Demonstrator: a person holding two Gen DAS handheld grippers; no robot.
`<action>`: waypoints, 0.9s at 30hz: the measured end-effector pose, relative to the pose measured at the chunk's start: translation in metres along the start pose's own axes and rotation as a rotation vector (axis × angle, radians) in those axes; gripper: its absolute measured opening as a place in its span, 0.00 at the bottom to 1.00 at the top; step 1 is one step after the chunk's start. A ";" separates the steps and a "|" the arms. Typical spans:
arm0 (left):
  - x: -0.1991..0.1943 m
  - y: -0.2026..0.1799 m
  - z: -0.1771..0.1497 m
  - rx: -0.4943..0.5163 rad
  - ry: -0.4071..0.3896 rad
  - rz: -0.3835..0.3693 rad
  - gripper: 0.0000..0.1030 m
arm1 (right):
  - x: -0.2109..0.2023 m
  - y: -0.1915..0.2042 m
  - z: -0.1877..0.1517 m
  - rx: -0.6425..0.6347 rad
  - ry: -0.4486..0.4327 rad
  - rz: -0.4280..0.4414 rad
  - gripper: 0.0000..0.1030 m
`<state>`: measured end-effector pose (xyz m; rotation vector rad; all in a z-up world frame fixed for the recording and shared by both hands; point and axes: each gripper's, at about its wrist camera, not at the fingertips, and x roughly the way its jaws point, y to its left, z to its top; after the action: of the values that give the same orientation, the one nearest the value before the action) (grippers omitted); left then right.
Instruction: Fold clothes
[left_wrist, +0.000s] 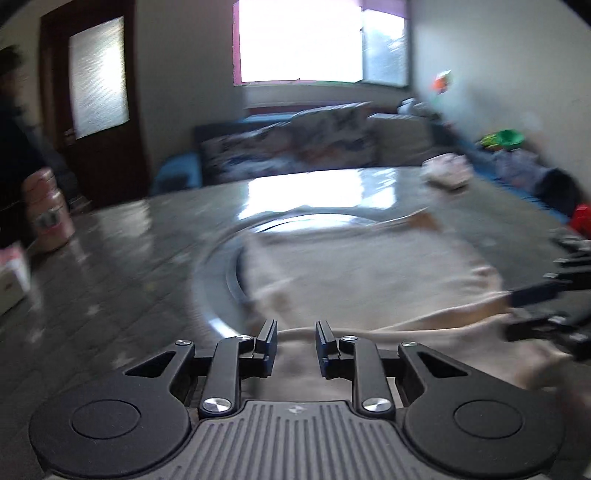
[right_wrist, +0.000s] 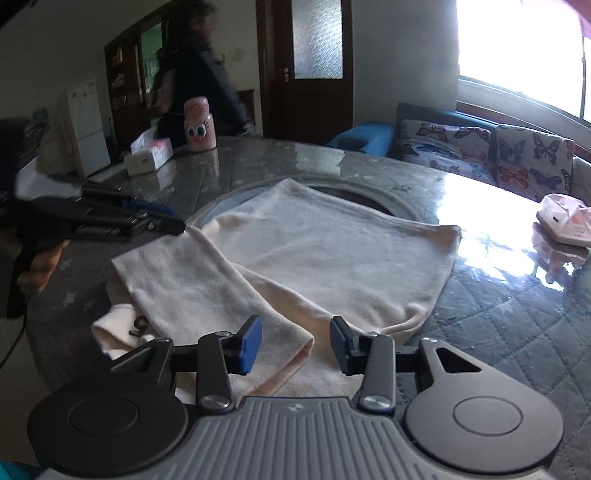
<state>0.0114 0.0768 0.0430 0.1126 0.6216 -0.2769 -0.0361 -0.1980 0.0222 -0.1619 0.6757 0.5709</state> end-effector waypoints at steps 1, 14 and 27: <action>0.005 0.005 -0.001 -0.018 0.016 0.008 0.25 | 0.003 0.000 0.000 -0.001 0.010 0.003 0.36; 0.005 0.008 -0.017 -0.043 -0.001 0.026 0.02 | 0.011 0.007 0.003 -0.077 0.011 -0.036 0.07; -0.005 0.008 -0.013 -0.036 -0.019 0.050 0.15 | 0.011 0.008 0.010 -0.116 -0.014 -0.057 0.15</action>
<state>0.0024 0.0878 0.0361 0.0907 0.6037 -0.2184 -0.0279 -0.1834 0.0234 -0.2844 0.6228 0.5566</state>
